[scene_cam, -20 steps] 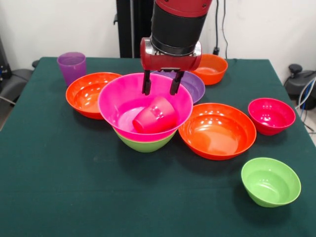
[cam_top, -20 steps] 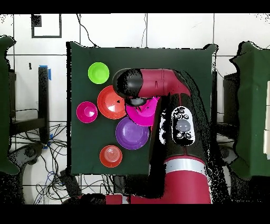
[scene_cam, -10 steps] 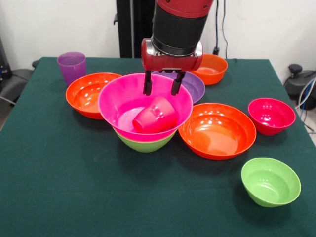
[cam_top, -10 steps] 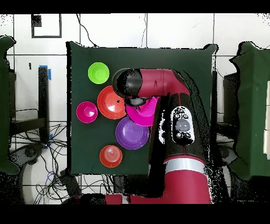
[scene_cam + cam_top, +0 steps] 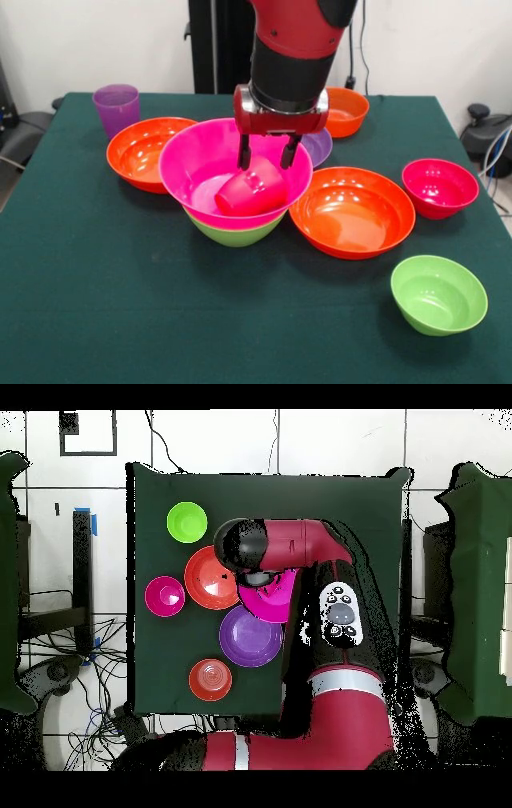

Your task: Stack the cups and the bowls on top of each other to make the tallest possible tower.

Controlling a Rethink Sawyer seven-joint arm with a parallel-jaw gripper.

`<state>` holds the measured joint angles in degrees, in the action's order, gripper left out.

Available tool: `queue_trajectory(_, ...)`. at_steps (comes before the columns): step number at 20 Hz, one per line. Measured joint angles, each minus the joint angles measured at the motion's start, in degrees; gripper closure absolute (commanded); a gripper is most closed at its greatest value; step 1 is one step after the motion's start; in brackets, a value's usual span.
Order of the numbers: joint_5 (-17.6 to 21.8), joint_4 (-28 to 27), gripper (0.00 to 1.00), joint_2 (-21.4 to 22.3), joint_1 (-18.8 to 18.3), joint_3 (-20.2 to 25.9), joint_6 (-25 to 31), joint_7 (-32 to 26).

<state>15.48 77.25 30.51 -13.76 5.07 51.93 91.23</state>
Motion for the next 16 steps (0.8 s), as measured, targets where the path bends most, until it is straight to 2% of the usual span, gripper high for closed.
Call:
queue_trajectory(7,0.18,-0.19,0.0,-2.25,-0.01,0.07,-1.18,0.0)
queue_trajectory(16,2.64,-1.64,0.0,-3.51,0.15,0.07,-1.19,0.0)
